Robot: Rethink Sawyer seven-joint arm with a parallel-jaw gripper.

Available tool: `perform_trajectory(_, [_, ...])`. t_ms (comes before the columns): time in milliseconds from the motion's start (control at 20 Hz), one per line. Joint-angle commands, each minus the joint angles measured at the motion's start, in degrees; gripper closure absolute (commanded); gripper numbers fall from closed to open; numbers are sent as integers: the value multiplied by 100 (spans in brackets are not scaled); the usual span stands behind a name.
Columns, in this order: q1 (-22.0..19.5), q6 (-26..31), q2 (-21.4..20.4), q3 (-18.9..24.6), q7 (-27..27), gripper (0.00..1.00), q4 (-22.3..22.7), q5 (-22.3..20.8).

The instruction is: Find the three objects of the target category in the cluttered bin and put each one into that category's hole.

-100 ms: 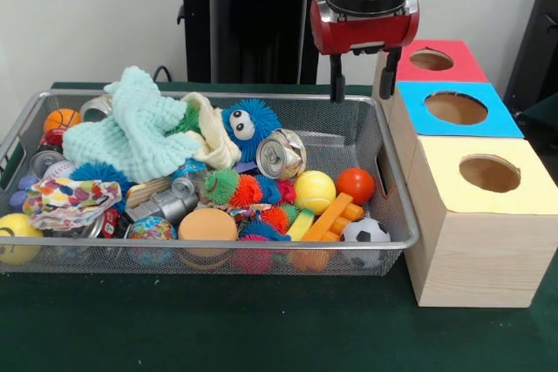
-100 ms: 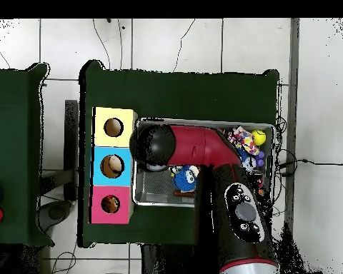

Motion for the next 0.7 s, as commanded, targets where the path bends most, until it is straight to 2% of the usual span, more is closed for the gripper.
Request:
perform_trajectory(50, [0,-648,153,33,377,0,761,-397])
perform_trajectory(400, [130,-1309,134,-276,773,0,1153,-603])
perform_trajectory(700, [462,-1934,246,-738,1238,0,1362,-707])
